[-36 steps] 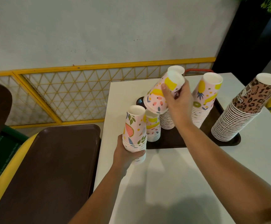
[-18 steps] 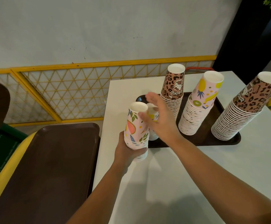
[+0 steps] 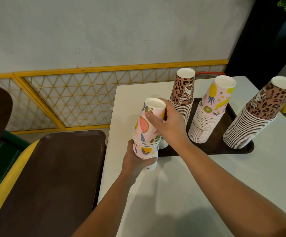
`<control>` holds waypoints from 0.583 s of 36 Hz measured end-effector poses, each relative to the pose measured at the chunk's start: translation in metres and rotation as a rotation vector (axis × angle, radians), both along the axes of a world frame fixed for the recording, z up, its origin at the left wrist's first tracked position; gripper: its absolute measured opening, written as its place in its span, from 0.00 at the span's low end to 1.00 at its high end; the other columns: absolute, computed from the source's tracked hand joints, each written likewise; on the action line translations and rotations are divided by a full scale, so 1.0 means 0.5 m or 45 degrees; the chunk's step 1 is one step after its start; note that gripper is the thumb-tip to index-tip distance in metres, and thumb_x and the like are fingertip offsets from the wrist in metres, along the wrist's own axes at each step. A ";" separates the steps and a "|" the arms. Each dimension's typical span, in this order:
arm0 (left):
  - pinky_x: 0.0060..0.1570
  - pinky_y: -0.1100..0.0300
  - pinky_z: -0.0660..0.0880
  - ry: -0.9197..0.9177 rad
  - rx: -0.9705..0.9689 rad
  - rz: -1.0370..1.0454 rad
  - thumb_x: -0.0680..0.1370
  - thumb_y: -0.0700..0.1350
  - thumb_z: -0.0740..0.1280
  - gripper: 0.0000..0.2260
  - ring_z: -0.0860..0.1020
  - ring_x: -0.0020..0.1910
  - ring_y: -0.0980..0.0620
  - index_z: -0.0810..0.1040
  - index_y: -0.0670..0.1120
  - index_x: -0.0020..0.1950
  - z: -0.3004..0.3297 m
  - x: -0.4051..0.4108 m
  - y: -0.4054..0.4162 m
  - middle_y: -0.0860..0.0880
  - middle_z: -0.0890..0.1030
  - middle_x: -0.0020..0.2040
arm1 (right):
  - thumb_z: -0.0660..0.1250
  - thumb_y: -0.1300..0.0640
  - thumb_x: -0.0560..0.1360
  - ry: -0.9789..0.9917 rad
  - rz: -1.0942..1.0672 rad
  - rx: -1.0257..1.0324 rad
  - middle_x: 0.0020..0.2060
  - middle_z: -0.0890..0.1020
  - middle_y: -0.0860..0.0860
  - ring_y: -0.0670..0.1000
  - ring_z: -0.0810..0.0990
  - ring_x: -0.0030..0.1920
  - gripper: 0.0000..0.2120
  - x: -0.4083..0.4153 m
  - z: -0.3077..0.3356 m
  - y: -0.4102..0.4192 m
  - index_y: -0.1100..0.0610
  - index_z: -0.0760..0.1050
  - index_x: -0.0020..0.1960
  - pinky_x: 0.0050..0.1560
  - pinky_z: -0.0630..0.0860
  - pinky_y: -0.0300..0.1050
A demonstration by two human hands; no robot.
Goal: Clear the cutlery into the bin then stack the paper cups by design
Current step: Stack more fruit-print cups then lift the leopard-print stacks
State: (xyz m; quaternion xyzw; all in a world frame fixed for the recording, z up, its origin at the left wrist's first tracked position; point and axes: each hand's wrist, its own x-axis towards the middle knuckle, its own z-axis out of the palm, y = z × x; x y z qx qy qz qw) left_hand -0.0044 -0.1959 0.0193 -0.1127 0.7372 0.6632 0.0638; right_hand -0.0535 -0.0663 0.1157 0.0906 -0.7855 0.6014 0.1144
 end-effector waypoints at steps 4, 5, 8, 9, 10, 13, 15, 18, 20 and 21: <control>0.45 0.64 0.75 -0.005 -0.025 0.015 0.50 0.48 0.79 0.36 0.79 0.50 0.58 0.71 0.57 0.56 0.000 0.000 0.003 0.57 0.82 0.50 | 0.70 0.52 0.72 -0.022 -0.047 -0.074 0.48 0.81 0.47 0.43 0.80 0.49 0.17 -0.003 0.010 0.006 0.54 0.73 0.59 0.47 0.78 0.39; 0.43 0.65 0.74 -0.008 -0.030 0.019 0.51 0.46 0.79 0.35 0.79 0.49 0.58 0.71 0.56 0.55 0.001 0.001 0.004 0.57 0.81 0.49 | 0.70 0.52 0.72 -0.024 -0.048 -0.085 0.49 0.82 0.48 0.45 0.81 0.49 0.17 -0.004 0.012 0.008 0.54 0.73 0.59 0.48 0.79 0.42; 0.43 0.65 0.74 -0.008 -0.025 0.010 0.51 0.46 0.79 0.35 0.79 0.50 0.58 0.70 0.57 0.54 0.002 0.001 0.005 0.57 0.81 0.50 | 0.70 0.52 0.72 -0.038 -0.025 -0.088 0.50 0.81 0.48 0.46 0.80 0.51 0.18 -0.006 0.013 0.011 0.55 0.73 0.60 0.49 0.79 0.44; 0.45 0.63 0.75 -0.005 -0.019 0.003 0.50 0.48 0.79 0.36 0.79 0.51 0.58 0.70 0.58 0.55 0.002 0.001 0.005 0.57 0.81 0.51 | 0.71 0.52 0.71 -0.047 -0.013 -0.085 0.50 0.81 0.48 0.46 0.80 0.51 0.19 -0.006 0.012 0.011 0.55 0.72 0.59 0.49 0.79 0.45; 0.48 0.61 0.76 -0.004 -0.011 -0.003 0.49 0.50 0.79 0.36 0.79 0.52 0.57 0.70 0.59 0.55 0.001 0.000 0.005 0.57 0.81 0.52 | 0.71 0.52 0.71 -0.057 -0.004 -0.082 0.50 0.81 0.48 0.46 0.80 0.51 0.19 -0.005 0.011 0.010 0.55 0.72 0.59 0.49 0.79 0.44; 0.50 0.60 0.77 0.005 0.002 -0.005 0.49 0.52 0.78 0.36 0.79 0.53 0.58 0.70 0.60 0.55 0.003 -0.001 0.006 0.58 0.81 0.53 | 0.74 0.52 0.69 -0.061 -0.005 -0.086 0.48 0.80 0.45 0.40 0.78 0.48 0.20 -0.001 0.007 0.006 0.53 0.72 0.57 0.45 0.77 0.35; 0.48 0.62 0.76 0.004 0.006 0.004 0.48 0.51 0.78 0.36 0.79 0.53 0.57 0.70 0.60 0.54 0.004 -0.002 0.007 0.58 0.80 0.53 | 0.75 0.52 0.67 -0.075 -0.001 -0.085 0.45 0.78 0.42 0.35 0.77 0.44 0.21 0.001 0.010 0.004 0.51 0.71 0.55 0.41 0.75 0.29; 0.46 0.64 0.74 0.001 0.000 0.000 0.51 0.47 0.79 0.35 0.78 0.52 0.58 0.70 0.60 0.54 0.005 -0.005 0.006 0.58 0.80 0.53 | 0.76 0.50 0.65 -0.110 0.019 -0.074 0.45 0.79 0.43 0.35 0.77 0.42 0.22 0.002 0.013 0.000 0.50 0.70 0.54 0.38 0.73 0.27; 0.46 0.63 0.75 0.000 -0.003 -0.006 0.51 0.46 0.79 0.35 0.78 0.52 0.58 0.70 0.60 0.55 0.005 -0.006 0.007 0.58 0.80 0.53 | 0.76 0.49 0.65 -0.104 0.017 -0.059 0.45 0.79 0.44 0.38 0.78 0.44 0.22 0.001 0.012 -0.002 0.50 0.70 0.54 0.38 0.74 0.28; 0.47 0.62 0.75 -0.004 -0.005 -0.008 0.50 0.48 0.79 0.36 0.79 0.52 0.58 0.70 0.60 0.55 0.005 -0.006 0.007 0.58 0.80 0.53 | 0.76 0.49 0.66 -0.093 0.010 -0.044 0.46 0.80 0.45 0.39 0.78 0.44 0.22 0.000 0.011 -0.002 0.51 0.71 0.54 0.39 0.74 0.29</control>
